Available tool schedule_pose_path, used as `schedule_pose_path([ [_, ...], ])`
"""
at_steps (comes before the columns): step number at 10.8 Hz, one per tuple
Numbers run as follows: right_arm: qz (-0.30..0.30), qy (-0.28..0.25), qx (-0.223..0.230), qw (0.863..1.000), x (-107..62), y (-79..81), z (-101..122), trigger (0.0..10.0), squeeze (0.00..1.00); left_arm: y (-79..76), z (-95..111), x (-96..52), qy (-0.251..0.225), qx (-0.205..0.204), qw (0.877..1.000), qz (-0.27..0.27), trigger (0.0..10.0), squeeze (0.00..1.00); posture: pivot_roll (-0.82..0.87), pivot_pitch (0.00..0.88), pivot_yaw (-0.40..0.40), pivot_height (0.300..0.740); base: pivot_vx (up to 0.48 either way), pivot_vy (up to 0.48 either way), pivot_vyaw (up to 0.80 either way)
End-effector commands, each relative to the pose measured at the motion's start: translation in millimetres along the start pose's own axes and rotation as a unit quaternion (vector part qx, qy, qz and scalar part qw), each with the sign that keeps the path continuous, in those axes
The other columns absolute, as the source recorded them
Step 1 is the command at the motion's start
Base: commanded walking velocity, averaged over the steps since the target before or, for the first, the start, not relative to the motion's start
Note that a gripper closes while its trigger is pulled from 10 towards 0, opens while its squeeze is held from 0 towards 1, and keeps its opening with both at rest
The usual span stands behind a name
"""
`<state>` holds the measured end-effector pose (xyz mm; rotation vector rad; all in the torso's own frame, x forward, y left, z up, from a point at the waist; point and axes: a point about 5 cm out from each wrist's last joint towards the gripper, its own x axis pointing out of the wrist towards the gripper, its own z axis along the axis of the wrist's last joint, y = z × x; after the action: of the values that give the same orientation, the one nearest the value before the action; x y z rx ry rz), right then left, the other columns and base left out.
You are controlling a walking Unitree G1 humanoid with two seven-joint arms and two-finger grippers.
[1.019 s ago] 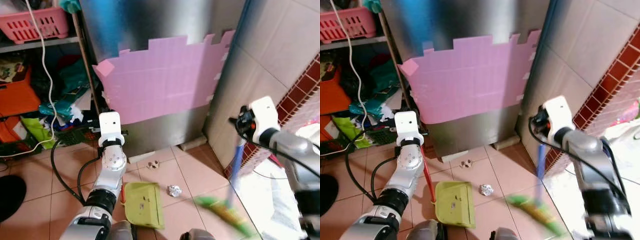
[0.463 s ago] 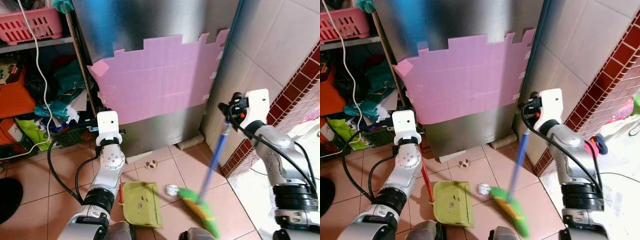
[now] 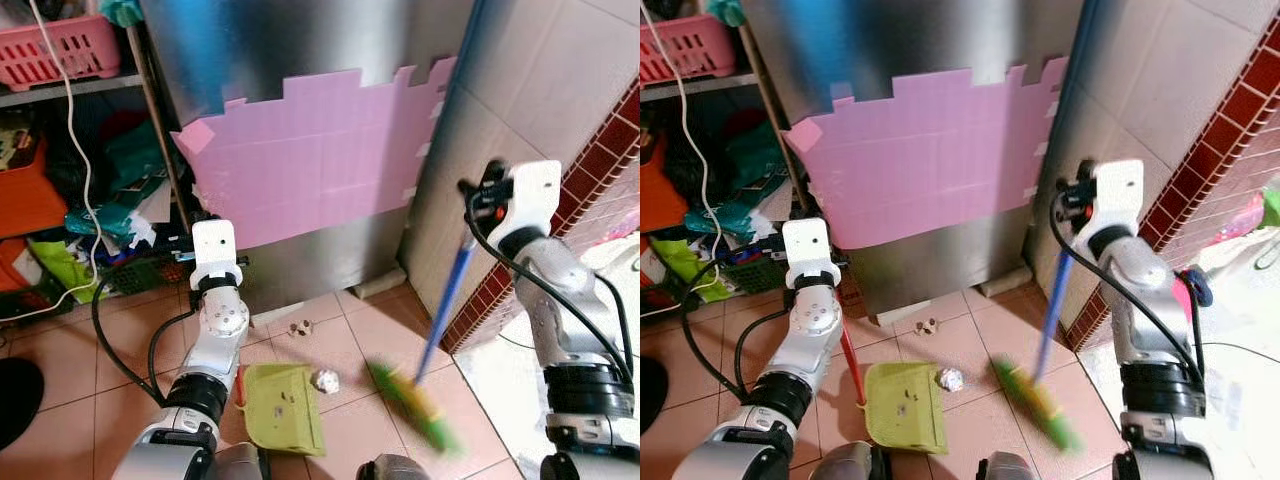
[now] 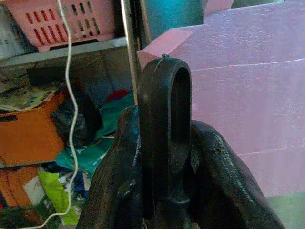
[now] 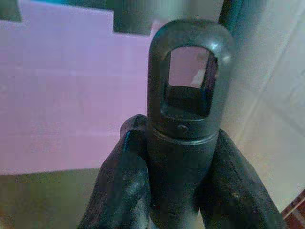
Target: Sweep floor
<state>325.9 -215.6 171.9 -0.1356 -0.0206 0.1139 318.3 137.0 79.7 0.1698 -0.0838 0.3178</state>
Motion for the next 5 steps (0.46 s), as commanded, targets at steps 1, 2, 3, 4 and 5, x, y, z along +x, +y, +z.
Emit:
schedule_pose_path([
  [1, -0.003, -0.057, -0.005, 0.998, 5.9, 3.5, 20.8, 10.0, 0.0, 6.7, 5.4, 5.1, -0.019, 0.021, 1.0, 0.014, 10.0, 0.0, -0.15, 0.0, 0.009, 0.74, 0.0, 0.0, 0.0],
  [2, 0.008, -0.056, 0.038, 0.998, 7.1, 10.8, 18.1, 10.0, 0.0, 10.1, 4.9, 5.5, -0.021, 0.029, 0.999, 0.023, 10.0, 0.0, -0.15, 0.0, 0.007, 0.74, 0.0, 0.0, 0.0],
  [3, 0.033, -0.04, 0.077, 0.996, 5.9, 18.2, 13.1, 10.0, 0.0, 13.7, 5.8, 6.7, -0.027, 0.039, 0.998, 0.037, 10.0, 0.0, -0.16, 0.0, 0.006, 0.74, 0.0, 0.0, 0.0],
  [4, 0.079, -0.003, 0.107, 0.991, 2.1, 27.2, 4.6, 10.0, 0.0, 16.7, 6.9, 8.0, -0.031, 0.044, 0.997, 0.047, 10.0, 0.0, -0.16, 0.0, 0.008, 0.74, 0.0, 0.0, 0.0],
  [5, 0.125, 0.027, 0.129, 0.983, -3.9, 30.5, -2.5, 10.0, 0.0, 18.8, 8.3, 9.3, -0.036, 0.048, 0.997, 0.056, 10.0, 0.0, -0.16, 0.0, 0.009, 0.74, 0.0, 0.0, 0.0],
])
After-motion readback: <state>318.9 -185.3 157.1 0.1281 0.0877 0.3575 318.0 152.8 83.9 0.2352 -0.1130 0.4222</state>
